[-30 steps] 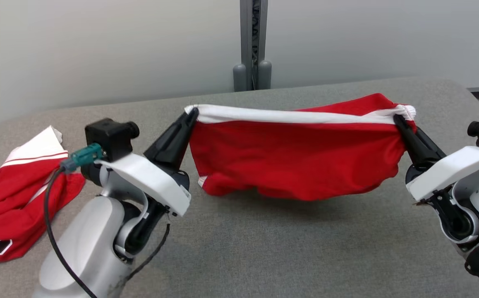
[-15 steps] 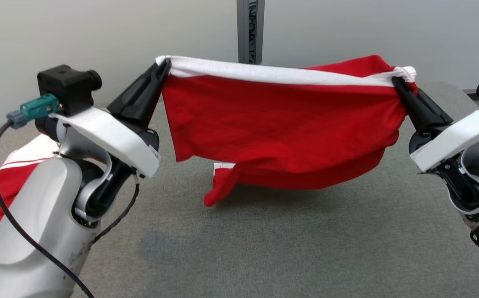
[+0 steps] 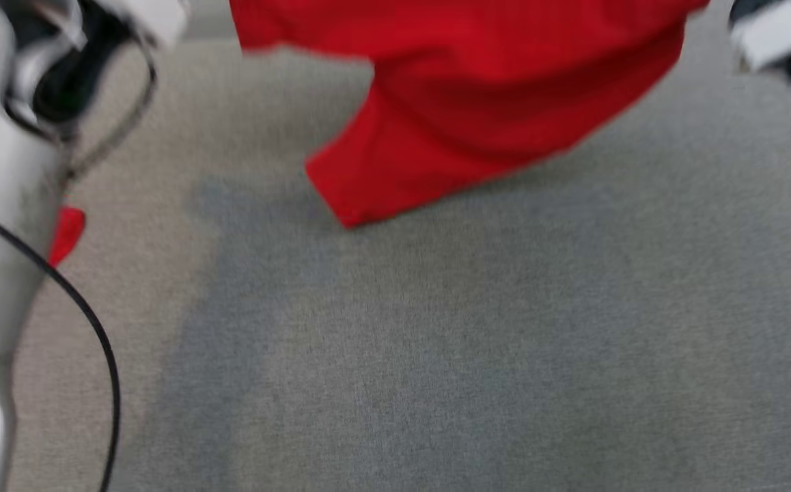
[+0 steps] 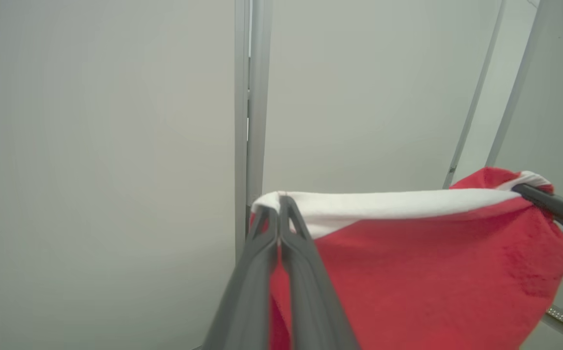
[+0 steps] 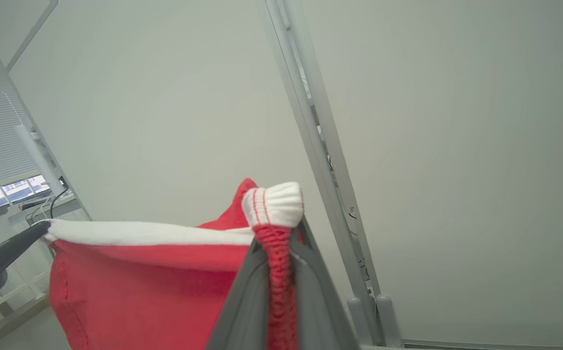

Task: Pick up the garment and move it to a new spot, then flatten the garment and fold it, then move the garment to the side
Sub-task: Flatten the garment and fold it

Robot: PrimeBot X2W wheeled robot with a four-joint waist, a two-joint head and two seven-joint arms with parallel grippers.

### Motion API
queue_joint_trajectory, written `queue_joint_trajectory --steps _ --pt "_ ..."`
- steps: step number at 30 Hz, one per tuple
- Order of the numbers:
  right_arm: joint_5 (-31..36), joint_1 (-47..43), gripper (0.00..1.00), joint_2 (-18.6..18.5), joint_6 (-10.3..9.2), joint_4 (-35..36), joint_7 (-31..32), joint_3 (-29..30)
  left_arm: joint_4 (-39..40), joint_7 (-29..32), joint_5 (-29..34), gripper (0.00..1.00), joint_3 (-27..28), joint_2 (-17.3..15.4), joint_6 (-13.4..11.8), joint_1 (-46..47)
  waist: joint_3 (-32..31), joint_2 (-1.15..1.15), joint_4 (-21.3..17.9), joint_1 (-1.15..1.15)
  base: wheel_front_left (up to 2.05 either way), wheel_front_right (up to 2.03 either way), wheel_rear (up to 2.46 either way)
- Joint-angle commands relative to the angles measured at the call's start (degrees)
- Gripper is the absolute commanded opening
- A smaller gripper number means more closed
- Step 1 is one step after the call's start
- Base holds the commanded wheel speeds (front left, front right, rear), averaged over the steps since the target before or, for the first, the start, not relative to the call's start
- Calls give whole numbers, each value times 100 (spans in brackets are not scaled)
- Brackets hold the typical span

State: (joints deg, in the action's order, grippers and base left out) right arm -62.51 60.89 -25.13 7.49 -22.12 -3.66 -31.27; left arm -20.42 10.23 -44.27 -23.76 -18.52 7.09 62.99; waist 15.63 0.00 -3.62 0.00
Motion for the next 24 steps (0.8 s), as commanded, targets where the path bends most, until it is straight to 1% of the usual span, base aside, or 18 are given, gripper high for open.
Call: queue_joint_trajectory --steps 1,3,4,6,8,11,12,14,17,18,20,21,22,24 --pt "-31 215 0 23 2 -79 -76 27 -117 -40 0 0 2 -22 35 242 668 0 6 0 0 0 0" --pt "-70 743 0 154 2 -236 -203 -9 -402 -171 93 0 -117 -86 39 809 1009 0 -11 0 0 0 0" --pt "-12 1266 0 194 2 -389 -324 -95 -670 -300 112 0 -262 -137 39 1335 1318 0 -4 0 0 0 0" --pt "-82 1761 0 286 2 -553 -453 -152 -948 -493 87 0 -367 -154 41 1885 1601 0 24 0 0 0 0" --pt "-159 2239 0 331 2 -760 -555 -179 -1215 -703 120 0 -488 -161 42 2365 1846 0 64 0 0 0 0" --pt "-108 2902 0 350 2 -1175 -752 -296 -1598 -1048 173 0 -723 -150 43 3018 2102 0 118 0 0 0 0" --pt "-104 3328 0 401 2 -1423 -923 -281 -1862 -1275 201 0 -823 -154 36 3467 2239 0 135 0 0 0 0" --pt "-62 3659 0 423 1 -1653 -1066 -231 -2099 -1552 220 0 -920 -100 35 3803 2321 0 147 0 0 0 0" --pt "117 4006 0 435 0 -1885 -1160 -125 -2353 -1966 245 0 -1008 29 33 4211 2405 0 192 0 0 0 0" --pt "191 4151 0 433 0 -1861 -1172 65 -2418 -2061 228 0 -1011 46 32 4355 2448 0 200 0 0 0 0" --pt "389 4160 0 507 0 -1740 -1171 488 -2540 -2199 119 0 -1038 135 31 4510 2533 0 211 0 0 0 0" --pt "470 4052 0 570 -1 -1706 -1168 637 -2593 -2189 45 0 -1117 193 32 4512 2582 0 221 0 0 0 0" --pt "515 3887 0 645 -1 -1730 -1162 664 -2630 -2154 -10 0 -1228 225 32 4482 2623 0 227 0 0 0 0" --pt "654 3707 0 644 0 -1753 -1161 537 -2653 -2030 -94 0 -1518 260 33 4356 2688 0 248 0 0 0 0"
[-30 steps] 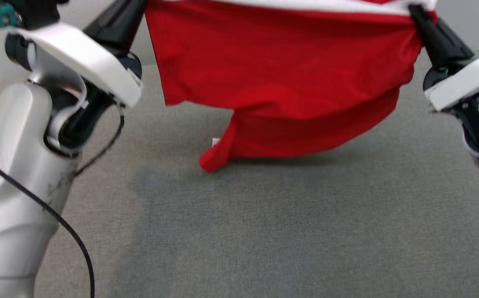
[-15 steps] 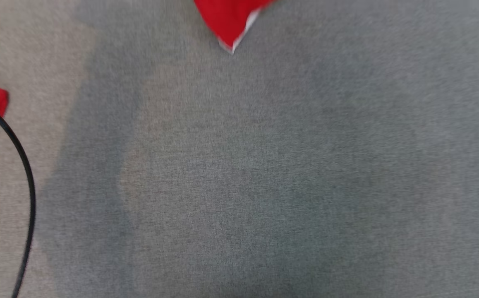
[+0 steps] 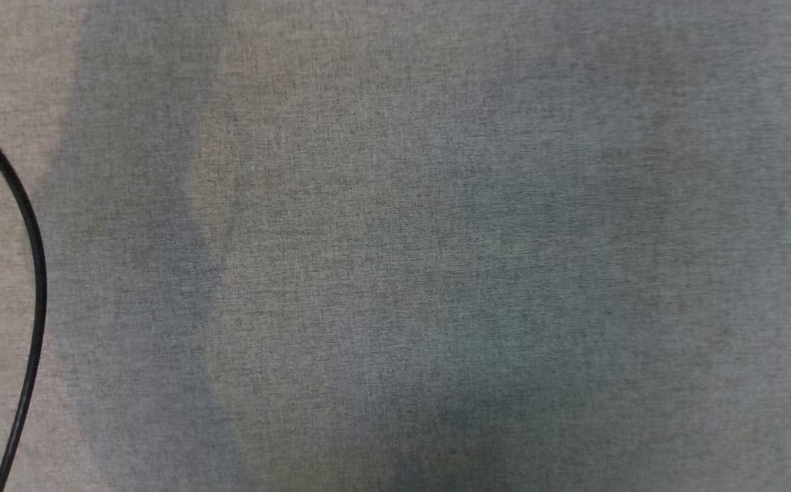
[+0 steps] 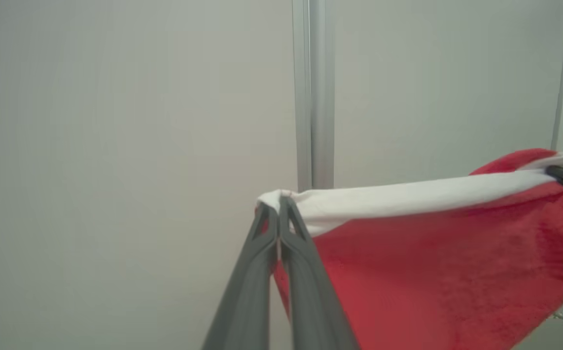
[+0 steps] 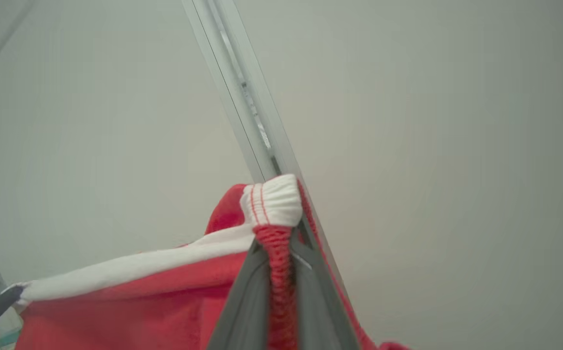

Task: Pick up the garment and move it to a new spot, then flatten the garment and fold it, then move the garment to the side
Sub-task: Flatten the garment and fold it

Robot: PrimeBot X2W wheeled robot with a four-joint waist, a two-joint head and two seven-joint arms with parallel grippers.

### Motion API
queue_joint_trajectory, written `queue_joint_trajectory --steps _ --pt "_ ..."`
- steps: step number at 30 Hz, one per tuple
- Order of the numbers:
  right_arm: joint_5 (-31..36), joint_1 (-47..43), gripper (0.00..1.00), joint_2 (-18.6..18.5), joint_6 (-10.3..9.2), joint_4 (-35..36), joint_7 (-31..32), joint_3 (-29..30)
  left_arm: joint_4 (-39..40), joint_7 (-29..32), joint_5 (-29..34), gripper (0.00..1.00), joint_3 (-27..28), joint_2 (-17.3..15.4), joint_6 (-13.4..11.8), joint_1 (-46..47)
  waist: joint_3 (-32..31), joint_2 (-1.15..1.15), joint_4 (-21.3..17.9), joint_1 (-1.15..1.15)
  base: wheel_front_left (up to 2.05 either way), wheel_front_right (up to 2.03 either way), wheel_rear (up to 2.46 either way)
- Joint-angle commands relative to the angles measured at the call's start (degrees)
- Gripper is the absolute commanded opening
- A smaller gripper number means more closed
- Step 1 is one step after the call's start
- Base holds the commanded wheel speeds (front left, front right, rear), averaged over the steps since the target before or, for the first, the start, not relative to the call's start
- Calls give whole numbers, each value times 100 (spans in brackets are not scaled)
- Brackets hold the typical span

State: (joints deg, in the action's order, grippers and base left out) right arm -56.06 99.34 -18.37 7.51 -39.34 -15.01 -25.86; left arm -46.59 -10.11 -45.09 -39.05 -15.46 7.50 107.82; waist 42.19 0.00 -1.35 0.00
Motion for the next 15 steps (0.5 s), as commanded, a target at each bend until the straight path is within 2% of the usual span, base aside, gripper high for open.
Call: queue_joint_trajectory --steps 1,7,12,15 --pt "2 -197 0 -48 -1 -60 -28 -85 -25 62 -74 0 -147 -26 -8 -193 55 0 34 0 0 0 0" --pt "-299 -929 0 -250 -1 -183 -28 -754 -9 222 -557 0 -770 -144 -8 -691 91 0 53 0 0 0 0" --pt "-646 -1599 0 -344 -1 78 -30 -1096 149 251 -1086 0 -1085 -349 -8 -1211 -77 0 -14 0 0 0 0" --pt "-633 -1891 0 -380 -1 236 -30 -1210 267 165 -1271 0 -1187 -450 -7 -1532 -219 0 -62 0 0 0 0"
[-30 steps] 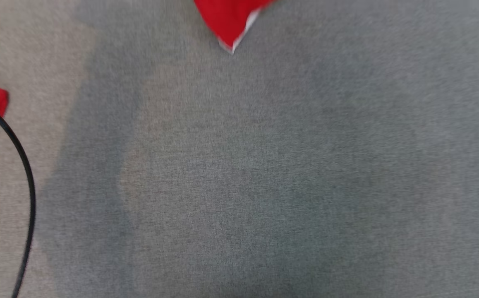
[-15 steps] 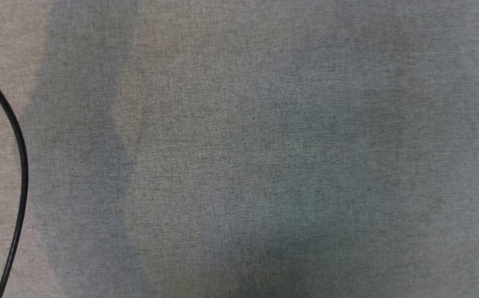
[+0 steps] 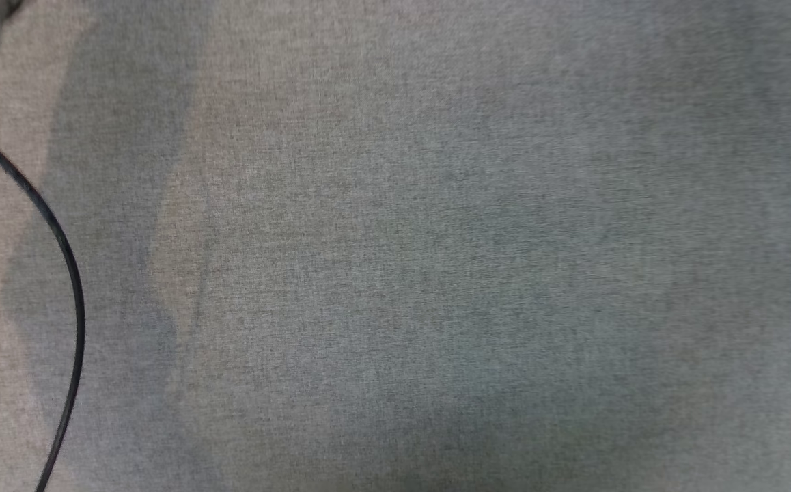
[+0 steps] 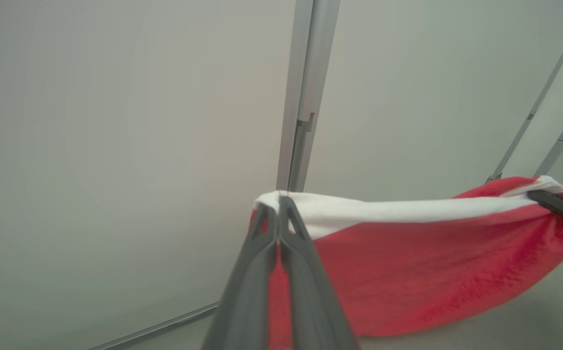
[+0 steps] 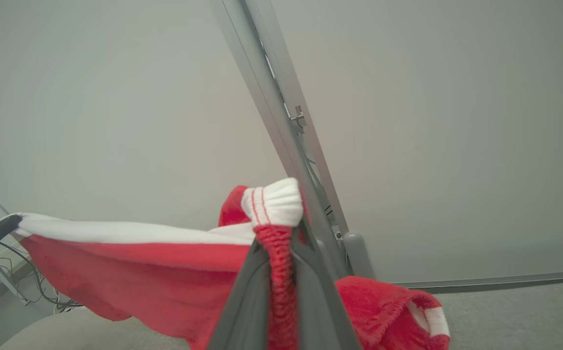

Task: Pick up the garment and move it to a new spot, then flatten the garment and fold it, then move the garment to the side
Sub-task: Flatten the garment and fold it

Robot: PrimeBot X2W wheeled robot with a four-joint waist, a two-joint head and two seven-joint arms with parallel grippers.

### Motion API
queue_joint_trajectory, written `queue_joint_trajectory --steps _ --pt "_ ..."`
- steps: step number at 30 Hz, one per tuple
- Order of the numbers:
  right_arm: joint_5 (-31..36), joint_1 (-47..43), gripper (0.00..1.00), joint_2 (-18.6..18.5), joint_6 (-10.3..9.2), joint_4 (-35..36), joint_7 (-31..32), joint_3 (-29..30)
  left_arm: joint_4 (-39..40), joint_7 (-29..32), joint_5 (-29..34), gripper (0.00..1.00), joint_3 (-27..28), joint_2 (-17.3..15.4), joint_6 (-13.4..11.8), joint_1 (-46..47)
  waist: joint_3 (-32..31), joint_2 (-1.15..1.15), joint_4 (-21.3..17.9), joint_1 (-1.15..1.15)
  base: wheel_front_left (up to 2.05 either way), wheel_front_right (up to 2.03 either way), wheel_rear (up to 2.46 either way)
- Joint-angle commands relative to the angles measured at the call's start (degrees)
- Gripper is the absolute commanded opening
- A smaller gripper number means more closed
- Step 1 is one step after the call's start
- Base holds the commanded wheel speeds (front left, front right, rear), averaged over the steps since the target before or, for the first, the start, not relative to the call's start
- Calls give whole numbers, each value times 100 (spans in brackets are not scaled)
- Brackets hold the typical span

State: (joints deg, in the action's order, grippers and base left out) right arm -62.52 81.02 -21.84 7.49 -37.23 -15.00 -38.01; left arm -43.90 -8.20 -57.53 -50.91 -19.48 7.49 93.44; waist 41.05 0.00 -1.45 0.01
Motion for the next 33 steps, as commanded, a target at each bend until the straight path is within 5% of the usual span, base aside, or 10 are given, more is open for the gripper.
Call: queue_joint_trajectory --steps 1,10,15,23,33 --pt "-31 -225 0 -12 2 112 -31 6 61 -55 -140 0 -56 -99 -6 -276 -193 0 -79 -1 0 0 0" --pt "-41 -1851 0 239 2 631 -30 -319 767 -491 -869 0 -318 -595 -2 -2259 -1268 0 -284 -1 0 0 0" --pt "134 -2673 0 256 2 859 -30 -493 1291 -684 -772 0 -128 -750 -154 -3379 -1907 0 -322 -1 0 0 0" --pt "383 -4177 0 48 2 1482 -31 -367 2598 -698 -11 0 839 -793 -637 -5383 -2813 0 -213 -1 0 0 0" --pt "813 -5963 0 -411 2 2567 -31 -17 4104 -699 855 0 2016 -455 -1006 -7654 -3291 0 -55 -1 0 0 0"
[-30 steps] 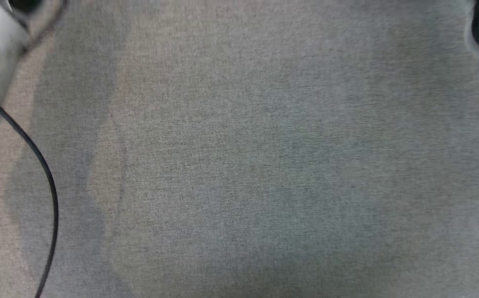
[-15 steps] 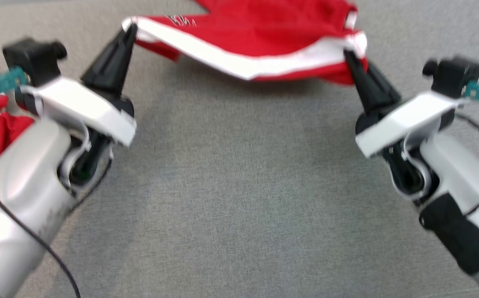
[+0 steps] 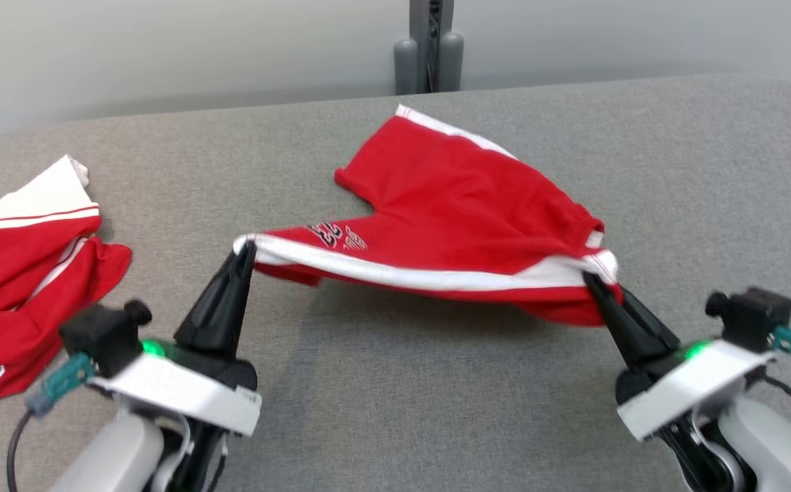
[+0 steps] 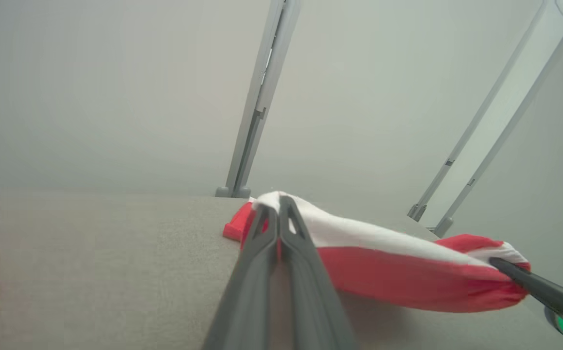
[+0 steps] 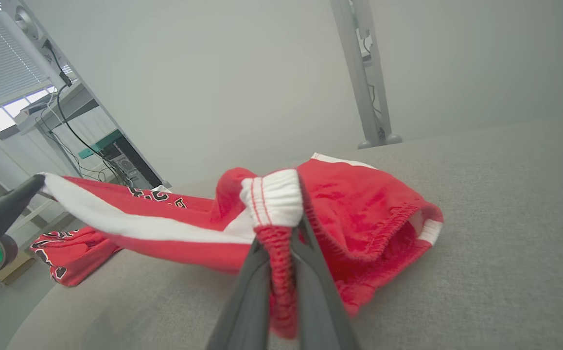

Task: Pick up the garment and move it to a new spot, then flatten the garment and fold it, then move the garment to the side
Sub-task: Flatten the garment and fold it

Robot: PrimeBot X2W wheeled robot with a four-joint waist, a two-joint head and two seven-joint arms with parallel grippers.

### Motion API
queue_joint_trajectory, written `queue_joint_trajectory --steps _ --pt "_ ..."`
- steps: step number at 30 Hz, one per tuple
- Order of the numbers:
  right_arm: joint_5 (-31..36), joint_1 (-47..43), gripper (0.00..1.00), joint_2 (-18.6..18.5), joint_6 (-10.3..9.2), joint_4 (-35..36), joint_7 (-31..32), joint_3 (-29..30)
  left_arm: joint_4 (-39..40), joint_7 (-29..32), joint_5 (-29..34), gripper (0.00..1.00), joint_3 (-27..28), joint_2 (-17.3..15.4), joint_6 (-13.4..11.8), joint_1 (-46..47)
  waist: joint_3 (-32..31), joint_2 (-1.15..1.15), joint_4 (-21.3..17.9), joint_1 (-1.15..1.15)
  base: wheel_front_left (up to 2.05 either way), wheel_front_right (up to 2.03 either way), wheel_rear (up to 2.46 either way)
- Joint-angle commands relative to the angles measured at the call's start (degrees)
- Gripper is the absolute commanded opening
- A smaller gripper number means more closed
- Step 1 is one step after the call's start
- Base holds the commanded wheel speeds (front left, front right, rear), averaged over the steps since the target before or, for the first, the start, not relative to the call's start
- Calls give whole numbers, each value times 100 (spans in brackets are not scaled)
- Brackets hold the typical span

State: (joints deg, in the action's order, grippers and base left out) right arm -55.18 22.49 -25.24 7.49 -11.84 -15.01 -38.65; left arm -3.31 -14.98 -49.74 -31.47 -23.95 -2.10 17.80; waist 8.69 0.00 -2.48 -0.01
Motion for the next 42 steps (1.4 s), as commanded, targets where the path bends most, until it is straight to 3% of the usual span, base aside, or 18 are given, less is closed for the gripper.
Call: queue_joint_trajectory --steps 1,9,16,20,30,42 --pt "65 -272 0 -75 2 132 -30 118 161 -21 149 0 148 55 -64 -273 -73 0 52 1 0 0 0" --pt "362 -1329 0 -178 2 776 -19 608 666 -22 658 0 709 411 -84 -1266 -176 0 70 1 0 0 0" --pt "588 -1752 0 -290 1 945 -19 896 843 -22 838 0 834 575 -163 -1771 -304 0 -31 1 0 0 0" --pt "662 -1817 0 -312 1 893 -19 1013 914 -11 924 0 629 630 -55 -1906 -346 0 -36 1 0 0 0" --pt "732 -1714 0 -355 1 736 -19 941 837 -5 1044 0 505 671 9 -1629 -312 0 24 1 0 0 0" --pt "730 -1087 0 129 2 417 -19 972 145 -12 1437 0 537 775 281 -209 433 0 -248 1 0 0 0"
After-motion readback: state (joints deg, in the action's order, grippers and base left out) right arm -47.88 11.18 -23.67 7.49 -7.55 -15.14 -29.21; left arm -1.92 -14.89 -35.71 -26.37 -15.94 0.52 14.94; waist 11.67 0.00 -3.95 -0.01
